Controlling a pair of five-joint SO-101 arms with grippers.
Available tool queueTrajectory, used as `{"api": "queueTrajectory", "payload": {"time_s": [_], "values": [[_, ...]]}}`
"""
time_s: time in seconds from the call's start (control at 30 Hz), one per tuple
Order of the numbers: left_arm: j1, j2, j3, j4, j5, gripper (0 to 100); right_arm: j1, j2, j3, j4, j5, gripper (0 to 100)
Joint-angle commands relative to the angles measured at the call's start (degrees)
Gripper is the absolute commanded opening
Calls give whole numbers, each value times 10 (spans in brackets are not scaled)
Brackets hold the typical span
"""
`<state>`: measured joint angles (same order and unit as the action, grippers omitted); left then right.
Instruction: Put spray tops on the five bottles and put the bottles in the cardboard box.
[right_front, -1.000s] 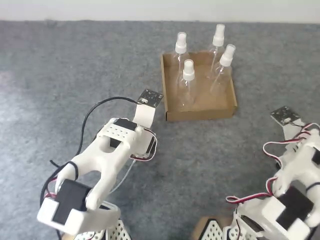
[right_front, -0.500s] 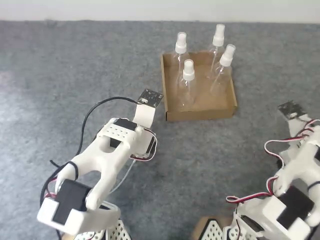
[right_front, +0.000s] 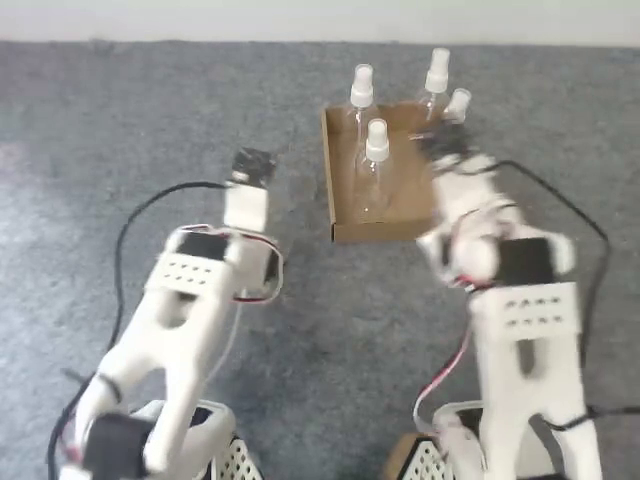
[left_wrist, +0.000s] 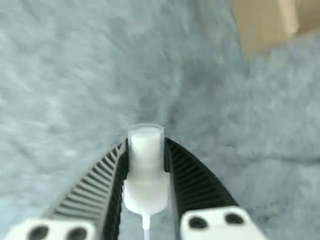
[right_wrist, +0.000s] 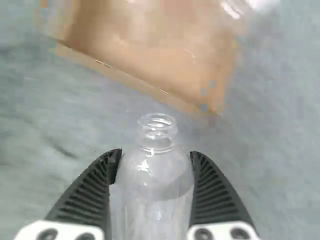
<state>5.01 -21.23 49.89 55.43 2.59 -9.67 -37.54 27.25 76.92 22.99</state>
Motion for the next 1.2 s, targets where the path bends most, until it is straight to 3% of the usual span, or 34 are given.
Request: {"api": "queueTrajectory", "payload": {"time_s": [0.0,0.1,0.27,0.43,0.7,0.83,1.17], "values": [[-49,-148,-43,18,-7,13,-172,-15,-28,-27,-64,6],[-81,-248,-67,28,3,13,-240,7,3,-103,-84,6],[-137,-399,-124,43,100,13,-302,23,126,-291,-99,6],[-188,-524,-108,40,203,13,-334,22,238,-396,-100,9],[-158,-663,43,-50,292,13,-402,-13,325,-500,-100,7],[-143,-714,107,-108,302,13,-413,-44,388,-584,-101,6],[-105,-731,124,-112,301,13,-419,-121,447,-603,-104,6]]}}
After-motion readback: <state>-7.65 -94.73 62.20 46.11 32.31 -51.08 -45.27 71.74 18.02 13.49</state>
